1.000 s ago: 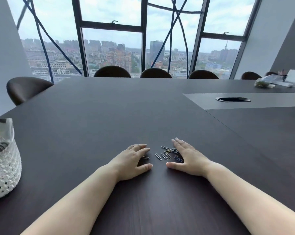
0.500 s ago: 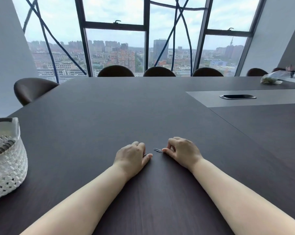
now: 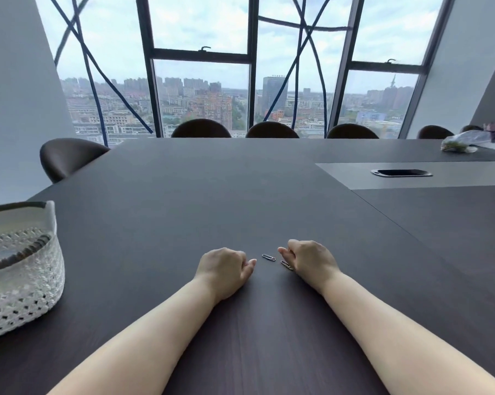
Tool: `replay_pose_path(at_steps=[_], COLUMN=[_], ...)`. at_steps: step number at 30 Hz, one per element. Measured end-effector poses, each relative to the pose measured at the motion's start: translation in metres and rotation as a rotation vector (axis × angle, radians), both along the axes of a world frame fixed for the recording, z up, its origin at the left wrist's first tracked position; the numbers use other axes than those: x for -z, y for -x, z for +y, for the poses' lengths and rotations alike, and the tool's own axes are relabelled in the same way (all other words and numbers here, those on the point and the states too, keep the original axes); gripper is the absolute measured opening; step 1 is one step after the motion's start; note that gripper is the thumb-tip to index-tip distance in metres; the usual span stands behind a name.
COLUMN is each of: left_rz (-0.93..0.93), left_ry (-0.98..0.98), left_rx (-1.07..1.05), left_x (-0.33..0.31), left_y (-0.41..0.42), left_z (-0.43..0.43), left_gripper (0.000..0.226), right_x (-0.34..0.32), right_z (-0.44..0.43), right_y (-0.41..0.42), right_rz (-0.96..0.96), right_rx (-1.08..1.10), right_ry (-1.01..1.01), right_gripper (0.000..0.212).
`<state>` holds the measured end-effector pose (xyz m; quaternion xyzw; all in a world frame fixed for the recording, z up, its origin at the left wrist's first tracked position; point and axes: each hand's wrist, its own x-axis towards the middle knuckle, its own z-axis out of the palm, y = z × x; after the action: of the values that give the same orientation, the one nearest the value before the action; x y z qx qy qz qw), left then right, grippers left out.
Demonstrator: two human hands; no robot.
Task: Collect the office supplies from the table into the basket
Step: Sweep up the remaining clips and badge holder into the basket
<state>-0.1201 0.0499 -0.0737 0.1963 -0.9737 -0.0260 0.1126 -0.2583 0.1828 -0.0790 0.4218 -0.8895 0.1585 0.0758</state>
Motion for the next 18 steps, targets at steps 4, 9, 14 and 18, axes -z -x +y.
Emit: replay_pose_path(at_steps=[4,9,14,18], left_rz=[0.132,0.412,0.53,0.234], left_ry=[-0.09,0.027,0.356,0.241], left_rx=[-0.014,-0.116,-0.337,-0.526], left_x=[-0.016,-0.078,-0.133,-0.137], left_y=[-0.019,-0.097,-0.211,-0.274], left_z=[-0.008,-0.039,-0.096,-0.142], left_gripper=[0.043,0.044,0.046,0.035], right_x=[-0.014,-0.062,-0.102,-0.118], right_z=[-0.002,-0.047,-0.116,-0.162], right_y=[-0.009,-0.06,-0.141,-0.197], right_rz=[-0.226,-0.355,-0.351,-0.301], right_rx=[-0.017,-0.168,-0.391,-0.519], right_ry=[0.318,0.573,0.718,0.75], right_gripper=[0.046,0.043,0.046,0.043])
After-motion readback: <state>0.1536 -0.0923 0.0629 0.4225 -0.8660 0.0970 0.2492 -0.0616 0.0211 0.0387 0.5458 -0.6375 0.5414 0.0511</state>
